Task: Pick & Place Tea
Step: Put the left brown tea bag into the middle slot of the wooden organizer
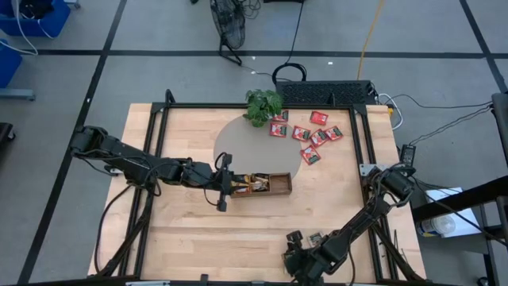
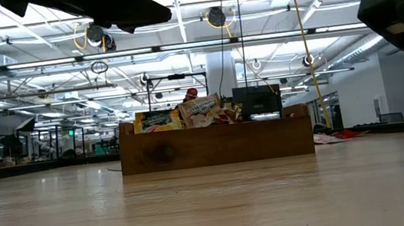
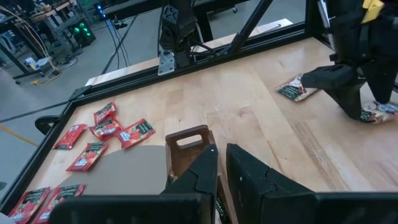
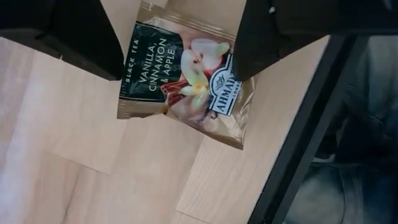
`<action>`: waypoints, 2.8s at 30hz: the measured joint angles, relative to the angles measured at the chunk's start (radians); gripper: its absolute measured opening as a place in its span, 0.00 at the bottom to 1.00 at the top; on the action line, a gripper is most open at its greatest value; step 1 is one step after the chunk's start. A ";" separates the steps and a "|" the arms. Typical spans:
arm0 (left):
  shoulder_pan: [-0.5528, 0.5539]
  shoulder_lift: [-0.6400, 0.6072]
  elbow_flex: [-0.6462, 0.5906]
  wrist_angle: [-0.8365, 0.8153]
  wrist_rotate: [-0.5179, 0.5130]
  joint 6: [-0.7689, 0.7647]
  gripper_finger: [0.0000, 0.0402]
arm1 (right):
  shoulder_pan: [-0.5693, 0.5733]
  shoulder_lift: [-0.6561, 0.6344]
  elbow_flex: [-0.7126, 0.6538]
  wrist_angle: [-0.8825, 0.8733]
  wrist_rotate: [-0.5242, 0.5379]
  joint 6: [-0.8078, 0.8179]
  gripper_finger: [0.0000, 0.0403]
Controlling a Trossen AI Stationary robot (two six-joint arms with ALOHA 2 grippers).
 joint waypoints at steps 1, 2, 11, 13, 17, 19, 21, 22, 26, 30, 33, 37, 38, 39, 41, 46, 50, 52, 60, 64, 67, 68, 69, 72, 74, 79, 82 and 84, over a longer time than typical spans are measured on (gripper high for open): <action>0.000 0.000 0.000 0.000 0.000 0.000 0.10 | 0.000 0.000 0.000 -0.009 0.021 -0.013 0.69; 0.000 0.000 0.000 0.000 0.000 0.000 0.10 | -0.001 0.000 0.001 -0.023 0.047 -0.028 0.68; 0.000 0.000 0.000 0.000 0.000 0.000 0.10 | -0.029 -0.011 -0.003 -0.186 0.293 -0.070 0.65; 0.000 0.000 0.000 0.000 0.000 0.000 0.10 | -0.028 -0.023 -0.003 -0.153 0.284 -0.077 0.65; 0.000 0.000 0.000 0.000 0.000 0.000 0.10 | -0.017 -0.060 -0.002 -0.103 0.281 -0.056 0.65; 0.000 0.000 0.000 0.000 0.000 0.000 0.10 | -0.012 -0.072 -0.002 -0.074 0.279 -0.023 0.65; 0.000 0.000 0.000 0.000 0.000 0.000 0.10 | -0.012 -0.075 -0.002 -0.042 0.255 0.002 0.65; 0.000 0.000 0.000 0.000 0.000 0.000 0.10 | -0.010 -0.076 -0.002 -0.033 0.236 0.012 0.65; 0.000 0.000 0.000 0.000 0.000 0.000 0.10 | -0.009 -0.041 -0.002 -0.045 0.201 0.051 0.65; 0.000 0.000 0.000 0.000 0.000 0.000 0.10 | -0.010 0.012 -0.001 -0.046 0.153 0.047 0.65; 0.000 0.000 0.000 0.001 0.000 0.000 0.10 | -0.009 0.031 0.003 -0.042 0.162 0.056 0.65; 0.000 0.000 0.000 0.002 0.000 0.000 0.10 | -0.020 0.031 0.002 -0.067 0.161 0.061 0.62; 0.000 0.000 0.000 0.001 0.000 0.000 0.10 | -0.022 0.028 0.002 -0.075 0.162 0.068 0.60; 0.000 0.000 0.000 0.001 0.000 0.000 0.10 | -0.024 0.028 0.002 -0.088 0.169 0.077 0.57; 0.000 0.000 0.000 0.001 0.000 0.000 0.10 | -0.031 0.027 0.001 -0.122 0.180 0.102 0.51; 0.000 0.000 0.000 0.001 0.000 0.000 0.10 | -0.040 0.027 -0.025 -0.111 0.184 0.143 0.25; 0.000 0.000 0.000 0.001 0.000 0.000 0.10 | -0.039 0.027 -0.075 -0.029 0.193 0.092 0.04; 0.000 0.000 0.000 0.001 0.000 -0.002 0.10 | -0.038 0.027 -0.105 0.016 0.216 0.067 0.04; 0.000 0.000 0.000 0.001 0.000 -0.001 0.10 | -0.005 0.018 -0.137 0.012 0.483 -0.030 0.02; 0.000 0.000 0.000 0.000 0.000 -0.002 0.10 | -0.005 0.018 -0.135 0.033 0.631 -0.118 0.01; 0.000 0.000 0.000 0.002 0.000 0.000 0.10 | -0.017 0.018 -0.136 0.061 0.763 -0.172 0.01; 0.000 0.000 0.000 0.006 0.000 -0.001 0.10 | -0.021 0.018 -0.136 0.072 0.807 -0.195 0.01; 0.000 0.000 0.000 0.014 0.000 -0.001 0.10 | -0.024 0.017 -0.135 0.081 0.854 -0.220 0.01; 0.000 0.000 0.000 0.029 0.000 0.000 0.10 | -0.037 0.017 -0.135 0.108 0.969 -0.298 0.01; 0.000 0.000 0.000 0.046 0.000 -0.002 0.10 | -0.055 0.016 -0.135 0.127 1.027 -0.325 0.01; 0.000 0.000 0.000 0.157 0.001 -0.046 0.10 | -0.127 0.016 -0.135 0.157 1.127 -0.372 0.01; 0.000 0.000 0.000 0.209 0.001 -0.116 0.10 | -0.179 0.016 -0.135 0.197 1.123 -0.400 0.01; 0.000 0.000 0.000 0.220 0.000 -0.138 0.10 | -0.212 0.015 -0.134 0.234 1.123 -0.432 0.01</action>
